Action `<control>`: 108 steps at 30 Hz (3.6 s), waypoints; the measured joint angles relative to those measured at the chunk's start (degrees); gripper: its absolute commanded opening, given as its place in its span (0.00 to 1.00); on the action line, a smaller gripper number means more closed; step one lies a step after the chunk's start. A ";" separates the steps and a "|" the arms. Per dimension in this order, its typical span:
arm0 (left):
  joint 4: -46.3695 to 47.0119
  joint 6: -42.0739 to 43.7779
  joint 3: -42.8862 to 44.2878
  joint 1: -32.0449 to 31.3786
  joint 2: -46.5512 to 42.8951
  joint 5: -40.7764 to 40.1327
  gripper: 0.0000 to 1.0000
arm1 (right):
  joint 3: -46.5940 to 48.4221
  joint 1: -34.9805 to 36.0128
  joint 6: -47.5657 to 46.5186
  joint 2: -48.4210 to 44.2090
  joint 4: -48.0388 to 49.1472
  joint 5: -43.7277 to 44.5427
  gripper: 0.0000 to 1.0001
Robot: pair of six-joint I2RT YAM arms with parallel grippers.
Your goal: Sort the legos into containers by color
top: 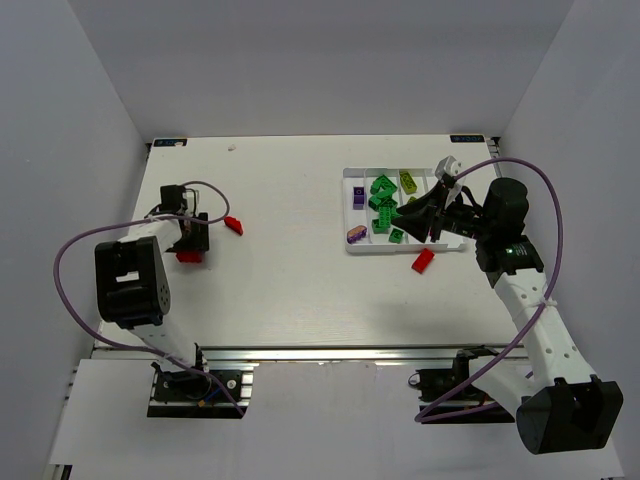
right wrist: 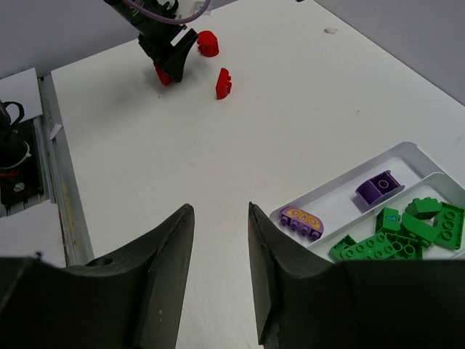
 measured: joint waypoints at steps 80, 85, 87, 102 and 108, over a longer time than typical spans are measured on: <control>71.34 -66.03 -24.11 -29.88 -21.40 28.37 0.18 | 3.15 46.80 16.04 28.48 31.28 69.53 0.42; 71.63 -66.14 -24.11 -29.83 -20.59 28.09 0.18 | 3.23 46.86 14.60 28.92 31.32 70.34 0.26; 71.87 -66.23 -24.11 -29.83 -20.52 28.02 0.18 | 3.23 46.86 13.77 28.94 31.50 70.47 0.18; 71.25 -65.40 -24.11 -29.33 -20.31 30.16 0.17 | -1.66 46.84 9.05 27.08 36.65 69.00 0.00; 71.52 -65.94 -24.11 -28.79 -20.31 32.17 0.16 | -2.40 46.80 7.74 26.27 37.07 67.84 0.00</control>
